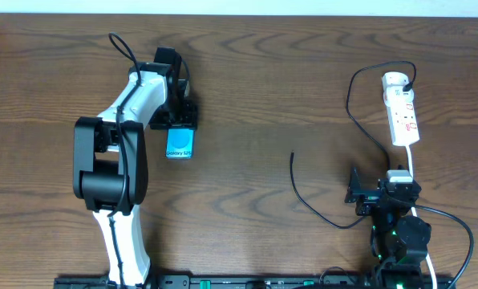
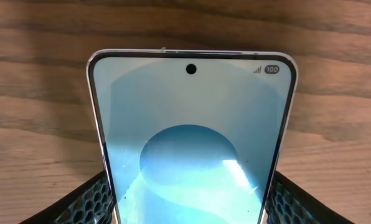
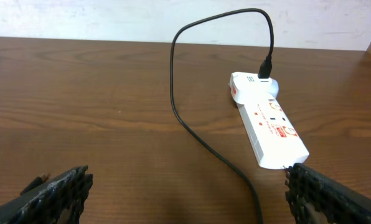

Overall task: Plug charger to phone and switch on socket
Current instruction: 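Lift the phone with the left gripper and tilt it upright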

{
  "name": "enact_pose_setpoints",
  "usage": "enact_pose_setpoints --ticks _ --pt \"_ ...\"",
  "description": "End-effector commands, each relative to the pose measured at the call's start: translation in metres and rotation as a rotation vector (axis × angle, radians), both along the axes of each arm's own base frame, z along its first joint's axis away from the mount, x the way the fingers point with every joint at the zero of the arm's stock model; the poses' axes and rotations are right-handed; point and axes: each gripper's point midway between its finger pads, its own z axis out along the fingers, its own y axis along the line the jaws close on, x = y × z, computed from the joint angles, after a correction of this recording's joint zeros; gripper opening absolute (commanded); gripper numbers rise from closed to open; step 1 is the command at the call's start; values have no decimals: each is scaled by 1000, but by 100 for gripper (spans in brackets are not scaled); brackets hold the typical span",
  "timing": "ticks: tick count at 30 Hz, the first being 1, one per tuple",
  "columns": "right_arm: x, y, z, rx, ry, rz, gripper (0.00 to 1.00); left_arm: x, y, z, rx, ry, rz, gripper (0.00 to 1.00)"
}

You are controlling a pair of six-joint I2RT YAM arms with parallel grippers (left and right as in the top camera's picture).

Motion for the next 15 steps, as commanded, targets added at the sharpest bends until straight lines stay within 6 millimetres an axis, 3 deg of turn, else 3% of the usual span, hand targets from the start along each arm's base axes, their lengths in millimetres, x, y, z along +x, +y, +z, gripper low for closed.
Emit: enact_pose_setpoints --ticks 1,6,15 --pt "0 1 0 15 0 0 99 3 -10 28 -59 -49 15 8" --pt "0 1 0 15 0 0 99 4 -24 53 -147 -92 6 7" --pt "0 1 0 15 0 0 99 1 -49 116 -320 -189 7 8"
